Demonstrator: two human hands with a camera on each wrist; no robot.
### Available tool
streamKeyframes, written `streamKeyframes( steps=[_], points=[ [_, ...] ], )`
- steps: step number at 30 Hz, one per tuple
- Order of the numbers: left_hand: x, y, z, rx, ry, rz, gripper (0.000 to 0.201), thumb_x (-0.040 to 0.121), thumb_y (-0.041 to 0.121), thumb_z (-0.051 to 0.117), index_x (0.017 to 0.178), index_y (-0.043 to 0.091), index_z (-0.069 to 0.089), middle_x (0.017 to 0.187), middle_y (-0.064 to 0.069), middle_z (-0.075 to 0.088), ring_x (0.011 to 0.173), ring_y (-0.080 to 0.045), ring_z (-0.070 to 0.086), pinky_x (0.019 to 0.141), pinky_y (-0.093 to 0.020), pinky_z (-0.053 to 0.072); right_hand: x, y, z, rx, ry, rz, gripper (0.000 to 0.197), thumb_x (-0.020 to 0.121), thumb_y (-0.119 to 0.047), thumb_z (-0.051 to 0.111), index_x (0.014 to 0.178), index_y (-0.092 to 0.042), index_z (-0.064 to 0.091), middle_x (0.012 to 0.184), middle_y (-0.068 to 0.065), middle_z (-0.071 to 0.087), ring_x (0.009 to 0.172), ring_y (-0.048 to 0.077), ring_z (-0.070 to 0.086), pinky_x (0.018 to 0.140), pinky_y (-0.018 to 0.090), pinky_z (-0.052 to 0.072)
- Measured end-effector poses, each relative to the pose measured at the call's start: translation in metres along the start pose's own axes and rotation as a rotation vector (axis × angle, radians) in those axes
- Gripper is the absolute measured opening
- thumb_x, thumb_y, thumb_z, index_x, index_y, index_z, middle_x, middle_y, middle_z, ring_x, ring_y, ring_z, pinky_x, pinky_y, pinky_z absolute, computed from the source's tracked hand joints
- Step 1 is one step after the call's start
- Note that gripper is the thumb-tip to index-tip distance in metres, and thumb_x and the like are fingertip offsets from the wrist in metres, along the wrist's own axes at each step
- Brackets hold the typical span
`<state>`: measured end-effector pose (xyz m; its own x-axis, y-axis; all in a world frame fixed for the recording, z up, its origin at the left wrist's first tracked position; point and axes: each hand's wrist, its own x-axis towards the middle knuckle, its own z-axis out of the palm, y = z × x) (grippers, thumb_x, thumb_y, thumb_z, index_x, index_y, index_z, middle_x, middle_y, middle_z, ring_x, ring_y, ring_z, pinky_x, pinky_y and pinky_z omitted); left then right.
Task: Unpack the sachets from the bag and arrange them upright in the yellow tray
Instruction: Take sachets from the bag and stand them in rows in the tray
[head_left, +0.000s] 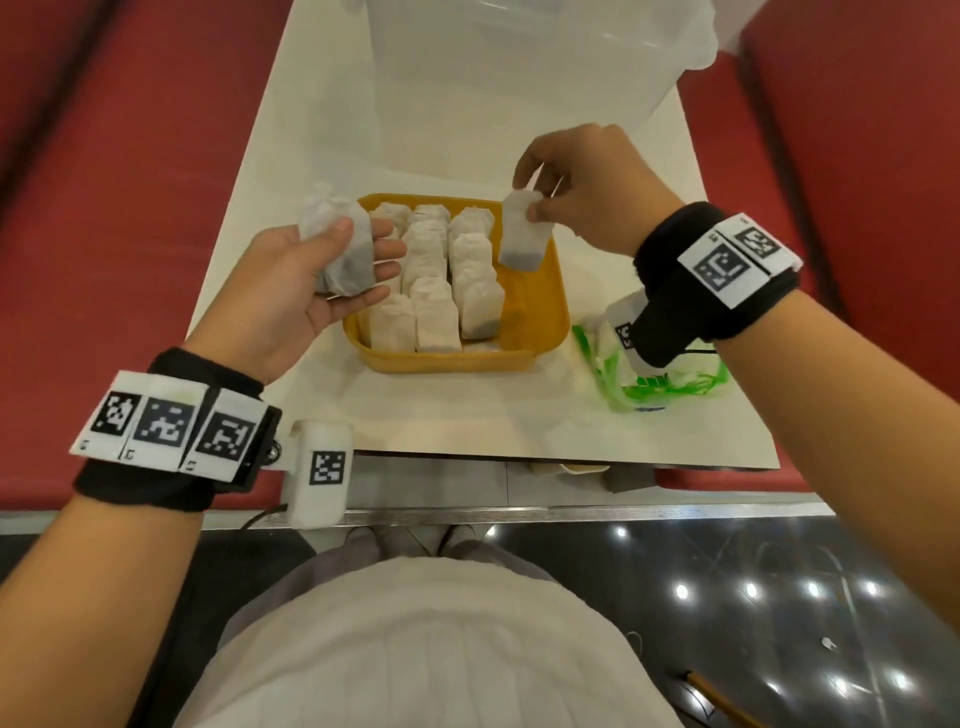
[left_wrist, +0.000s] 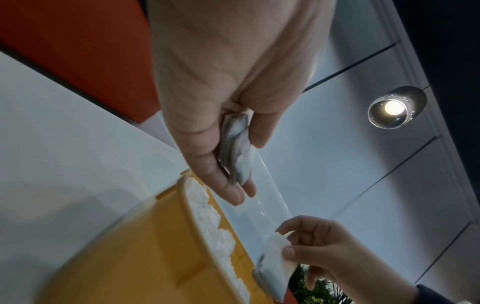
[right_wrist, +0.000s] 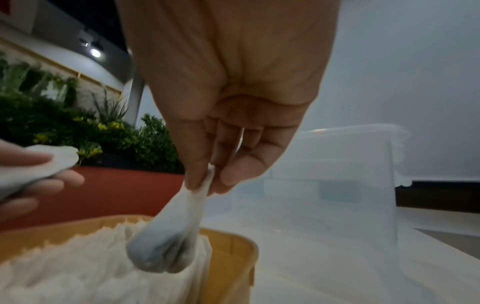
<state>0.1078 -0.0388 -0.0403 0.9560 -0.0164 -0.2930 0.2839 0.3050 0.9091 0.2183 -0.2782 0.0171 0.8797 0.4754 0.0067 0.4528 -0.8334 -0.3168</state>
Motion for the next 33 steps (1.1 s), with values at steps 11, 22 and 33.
streamKeyframes(
  steps=[11, 22, 33],
  points=[
    [-0.004, -0.005, -0.001, 0.011, -0.014, -0.009, 0.029, 0.103, 0.024, 0.041, 0.110, 0.010, 0.065, 0.105, -0.006, 0.074, 0.103, -0.020, 0.069, 0.087, -0.028, 0.057, 0.033, 0.001, 0.027, -0.403, -0.228, 0.039, 0.018, 0.086, -0.029, 0.068, 0.099, -0.015, 0.066, 0.098, 0.007, 0.063, 0.085, 0.028, 0.058, 0.068, 0.032, 0.039],
    [-0.001, -0.006, -0.004, 0.014, -0.009, -0.021, 0.029, 0.102, 0.023, 0.041, 0.112, 0.009, 0.065, 0.108, -0.009, 0.073, 0.105, -0.022, 0.068, 0.090, -0.031, 0.056, 0.042, -0.007, 0.022, -0.449, -0.295, 0.058, 0.016, 0.087, -0.023, 0.067, 0.098, -0.011, 0.068, 0.086, 0.004, 0.055, 0.079, 0.026, 0.058, 0.071, 0.033, 0.045],
    [-0.002, -0.006, -0.003, 0.006, -0.003, -0.028, 0.030, 0.102, 0.023, 0.041, 0.113, 0.007, 0.064, 0.106, -0.009, 0.073, 0.103, -0.021, 0.069, 0.088, -0.030, 0.056, 0.037, -0.009, 0.026, -0.540, -0.186, 0.059, 0.014, 0.087, -0.019, 0.066, 0.095, -0.008, 0.066, 0.083, 0.009, 0.053, 0.072, 0.028, 0.054, 0.064, 0.034, 0.043]
  ],
)
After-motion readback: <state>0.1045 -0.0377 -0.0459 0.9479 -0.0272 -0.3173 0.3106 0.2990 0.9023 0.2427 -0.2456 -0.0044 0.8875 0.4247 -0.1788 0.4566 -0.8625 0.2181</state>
